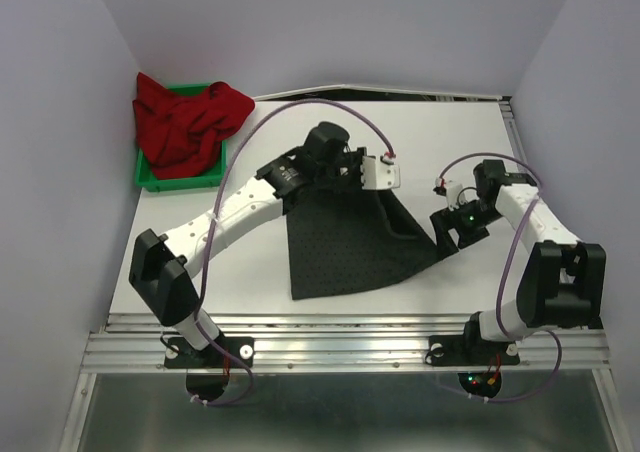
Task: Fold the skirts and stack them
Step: Flatten the skirt out
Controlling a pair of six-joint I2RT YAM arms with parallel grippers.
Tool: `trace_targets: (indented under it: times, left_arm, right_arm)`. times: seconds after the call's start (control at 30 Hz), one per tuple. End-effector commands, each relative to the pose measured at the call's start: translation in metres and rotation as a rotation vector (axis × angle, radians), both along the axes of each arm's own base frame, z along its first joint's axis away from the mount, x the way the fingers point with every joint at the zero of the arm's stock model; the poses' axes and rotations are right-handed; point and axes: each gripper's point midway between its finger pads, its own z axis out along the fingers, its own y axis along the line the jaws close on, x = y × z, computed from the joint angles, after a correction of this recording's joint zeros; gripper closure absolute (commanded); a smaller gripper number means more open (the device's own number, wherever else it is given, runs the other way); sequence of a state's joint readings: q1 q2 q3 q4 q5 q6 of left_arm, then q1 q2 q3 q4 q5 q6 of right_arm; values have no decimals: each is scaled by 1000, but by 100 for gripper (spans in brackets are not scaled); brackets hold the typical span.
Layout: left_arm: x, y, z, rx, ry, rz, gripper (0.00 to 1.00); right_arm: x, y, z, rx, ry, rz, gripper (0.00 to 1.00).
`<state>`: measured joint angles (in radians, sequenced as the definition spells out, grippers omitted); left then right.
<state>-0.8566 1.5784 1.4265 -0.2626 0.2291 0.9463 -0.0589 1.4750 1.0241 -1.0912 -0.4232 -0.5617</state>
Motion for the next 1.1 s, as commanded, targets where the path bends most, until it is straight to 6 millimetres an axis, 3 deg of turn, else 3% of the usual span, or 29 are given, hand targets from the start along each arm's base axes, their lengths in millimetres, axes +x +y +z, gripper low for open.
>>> trace_targets:
  times: [0.0, 0.03, 0.2, 0.4, 0.5, 0.67, 0.77, 0.93, 1.07]
  left_arm:
    - [16, 6, 18, -51, 142, 65, 100]
    - [23, 5, 33, -76, 128, 72, 100]
    - [35, 3, 39, -81, 133, 86, 100]
    - [45, 10, 40, -82, 143, 110, 100]
    - [54, 17, 46, -99, 143, 133, 100]
    - [63, 22, 62, -138, 146, 152, 100]
    - [65, 24, 70, -153, 138, 165, 100]
    - [76, 31, 76, -175, 147, 214, 100]
    - [84, 38, 76, -200, 176, 258, 100]
  right_arm:
    - [47, -9, 20, -44, -283, 46, 13]
    - [49, -5, 25, -23, -323, 61, 13]
    - [61, 20, 38, 112, -519, 133, 13]
    - [46, 41, 49, 233, -581, 213, 13]
    - [31, 46, 41, 268, -543, 215, 13]
    - [30, 44, 19, 270, -386, 128, 14]
    - [46, 47, 25, 301, -334, 54, 16]
    - [62, 70, 54, 478, -258, -39, 21]
    - [62, 78, 58, 539, -200, -96, 24]
